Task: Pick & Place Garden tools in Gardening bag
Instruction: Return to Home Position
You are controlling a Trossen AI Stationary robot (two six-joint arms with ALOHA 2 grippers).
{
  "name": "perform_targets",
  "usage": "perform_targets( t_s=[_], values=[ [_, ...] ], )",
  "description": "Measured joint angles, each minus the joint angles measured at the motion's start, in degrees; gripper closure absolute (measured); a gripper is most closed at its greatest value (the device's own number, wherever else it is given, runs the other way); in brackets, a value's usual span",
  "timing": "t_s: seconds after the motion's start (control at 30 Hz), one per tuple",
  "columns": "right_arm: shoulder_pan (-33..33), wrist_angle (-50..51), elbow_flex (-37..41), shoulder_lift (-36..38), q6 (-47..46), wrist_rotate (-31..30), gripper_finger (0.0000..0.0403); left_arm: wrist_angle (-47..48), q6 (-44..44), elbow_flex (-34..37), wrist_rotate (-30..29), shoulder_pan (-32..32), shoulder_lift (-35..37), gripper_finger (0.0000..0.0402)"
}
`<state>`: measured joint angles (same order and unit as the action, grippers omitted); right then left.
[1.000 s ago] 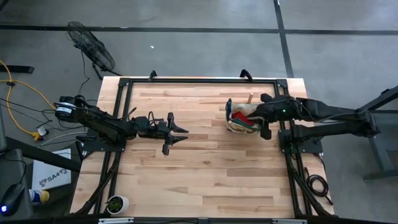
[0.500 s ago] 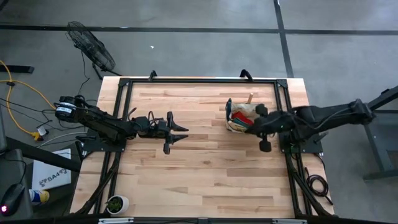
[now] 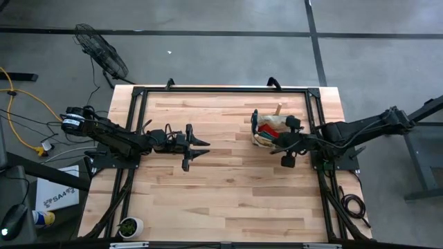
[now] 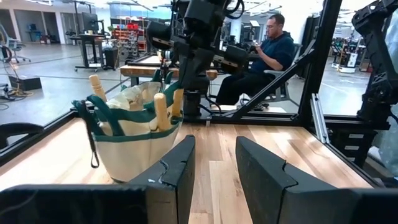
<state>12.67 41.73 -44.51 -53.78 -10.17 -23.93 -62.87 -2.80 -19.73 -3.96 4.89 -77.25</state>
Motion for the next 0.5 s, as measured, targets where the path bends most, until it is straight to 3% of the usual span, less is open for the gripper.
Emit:
perform_targets(
  t_s=[0.2,0.5],
  values=[
    [0.0,3.0,0.0,1.1,-1.8,-1.6,0.04,0.0,0.1,0.0,-0.7,0.0,0.0,0.0291],
    [0.0,0.2,0.0,9.6,-0.7,-1.7,0.04,0.8,1.5,0.0,-5.1,0.0,0.5,0.0291]
  ],
)
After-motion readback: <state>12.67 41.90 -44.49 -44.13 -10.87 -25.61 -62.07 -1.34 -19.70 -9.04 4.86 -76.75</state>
